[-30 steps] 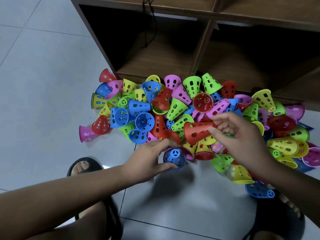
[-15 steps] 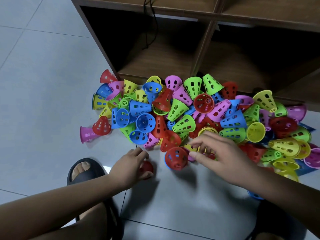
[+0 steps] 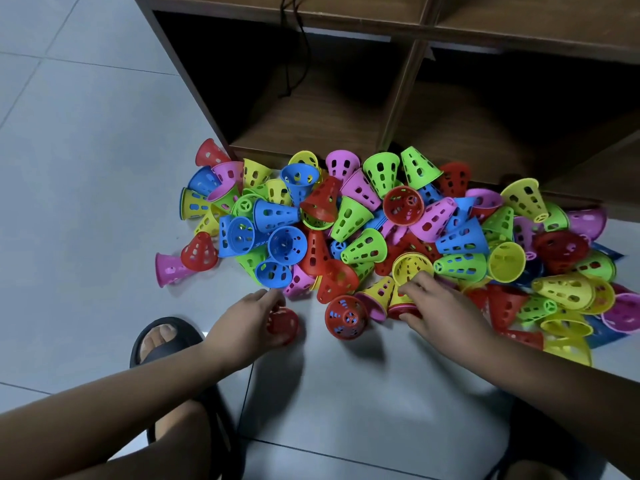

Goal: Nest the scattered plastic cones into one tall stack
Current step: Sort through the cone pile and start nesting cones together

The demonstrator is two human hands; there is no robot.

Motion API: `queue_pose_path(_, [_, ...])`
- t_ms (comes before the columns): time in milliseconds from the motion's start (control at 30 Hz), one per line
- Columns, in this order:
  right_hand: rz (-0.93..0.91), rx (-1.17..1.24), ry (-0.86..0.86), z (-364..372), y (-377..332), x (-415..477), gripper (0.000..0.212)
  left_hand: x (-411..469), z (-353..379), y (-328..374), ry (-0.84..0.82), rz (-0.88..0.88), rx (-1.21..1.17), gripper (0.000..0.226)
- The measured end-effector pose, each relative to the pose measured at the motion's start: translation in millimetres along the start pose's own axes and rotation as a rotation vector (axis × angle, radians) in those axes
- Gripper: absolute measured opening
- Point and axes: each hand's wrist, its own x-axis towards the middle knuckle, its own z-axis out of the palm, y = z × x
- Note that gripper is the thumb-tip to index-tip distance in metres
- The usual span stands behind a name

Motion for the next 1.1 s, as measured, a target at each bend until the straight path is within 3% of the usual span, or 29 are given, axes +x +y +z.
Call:
queue_pose_path(200, [-0.012,0.083,0.046,10,11,-3,0.029,-5,-38,40,0.149,0.147,-0.199,0.045])
queue_pose_path(367, [0.147,0.224,-0.005,12,13,-6,0.036,-4,-66,77,0.243,0.263,-0.277,0.05])
queue_pose_path(533, [0.28,0.1,-0.15,11,6,-3,0.053,3,-70,110,0.206,0.394,-0.33,0.056])
queue_pose_path(700, [0.468,0.259,-0.26,14,-1,6,0.073,11,-51,122,0.155,0.479,-0.264,0.055])
queue_pose_path(867, [0.645,0.611,-0.356,4,-3,15,0.059,14,-34,115,0.135,0.493,-0.157,0.056])
queue_pose_path(1000, [0.646,0.724,-0.387,-2,-2,14,0.042,18,-28,108,0.12,0.501,-0.097,0.055])
queue_pose_path(1100, [0.623,0.59,-0.336,4,-6,12,0.07,21,-22,104,0.089,0.491,-0.085,0.055])
